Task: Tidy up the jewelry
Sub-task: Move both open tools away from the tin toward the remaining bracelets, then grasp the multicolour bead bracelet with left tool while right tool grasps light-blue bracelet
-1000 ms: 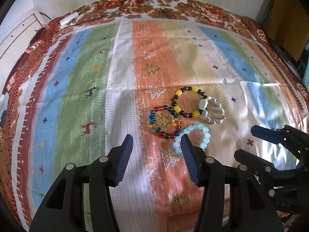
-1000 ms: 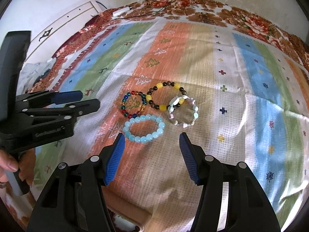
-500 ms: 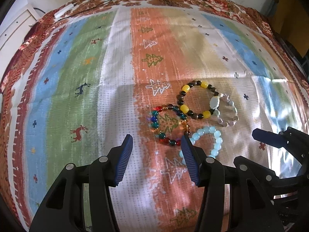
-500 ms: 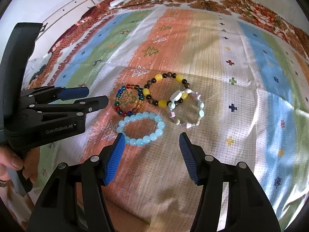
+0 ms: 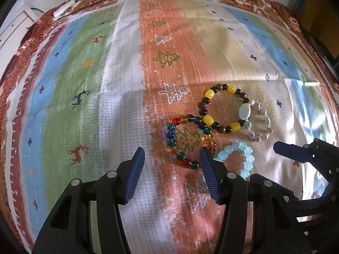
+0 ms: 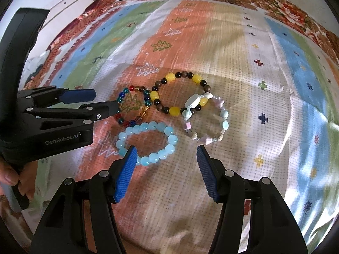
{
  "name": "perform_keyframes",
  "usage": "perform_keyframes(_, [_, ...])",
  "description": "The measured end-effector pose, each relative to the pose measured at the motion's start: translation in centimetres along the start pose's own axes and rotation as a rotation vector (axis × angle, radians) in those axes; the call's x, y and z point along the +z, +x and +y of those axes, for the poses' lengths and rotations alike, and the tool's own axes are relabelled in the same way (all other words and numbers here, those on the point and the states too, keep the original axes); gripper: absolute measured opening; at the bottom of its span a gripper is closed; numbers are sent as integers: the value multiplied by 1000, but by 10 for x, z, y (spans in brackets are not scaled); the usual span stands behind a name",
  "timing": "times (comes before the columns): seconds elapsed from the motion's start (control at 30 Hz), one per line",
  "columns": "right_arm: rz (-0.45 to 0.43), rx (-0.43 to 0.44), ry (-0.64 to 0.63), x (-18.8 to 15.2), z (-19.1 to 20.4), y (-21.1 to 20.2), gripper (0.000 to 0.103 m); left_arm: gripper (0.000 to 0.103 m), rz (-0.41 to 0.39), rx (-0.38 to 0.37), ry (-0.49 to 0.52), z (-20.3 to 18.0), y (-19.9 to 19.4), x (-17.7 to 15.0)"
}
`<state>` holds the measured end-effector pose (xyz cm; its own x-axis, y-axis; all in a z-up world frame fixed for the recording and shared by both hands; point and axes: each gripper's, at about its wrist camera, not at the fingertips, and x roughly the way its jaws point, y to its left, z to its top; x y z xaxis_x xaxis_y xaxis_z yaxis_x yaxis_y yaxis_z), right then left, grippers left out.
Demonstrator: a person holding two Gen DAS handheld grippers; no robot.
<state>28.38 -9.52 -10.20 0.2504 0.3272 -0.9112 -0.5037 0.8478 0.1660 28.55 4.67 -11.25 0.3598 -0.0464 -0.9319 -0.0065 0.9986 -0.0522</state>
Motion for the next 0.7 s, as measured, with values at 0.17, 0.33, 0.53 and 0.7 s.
perform_keyframes(0.17, [32, -3, -12, 2, 0, 13, 58, 54, 19, 9, 7, 0, 11, 1])
perform_keyframes(0.33, [28, -14, -8, 6, -2, 22, 58, 54, 19, 19, 21, -2, 19, 5])
perform_keyframes(0.53, [35, -24, -23, 7, -3, 28, 58, 54, 27, 35, 49, -4, 26, 6])
perform_keyframes(0.7, [43, -51, -42, 8, 0, 29, 45, 41, 37, 67, 67, -3, 27, 5])
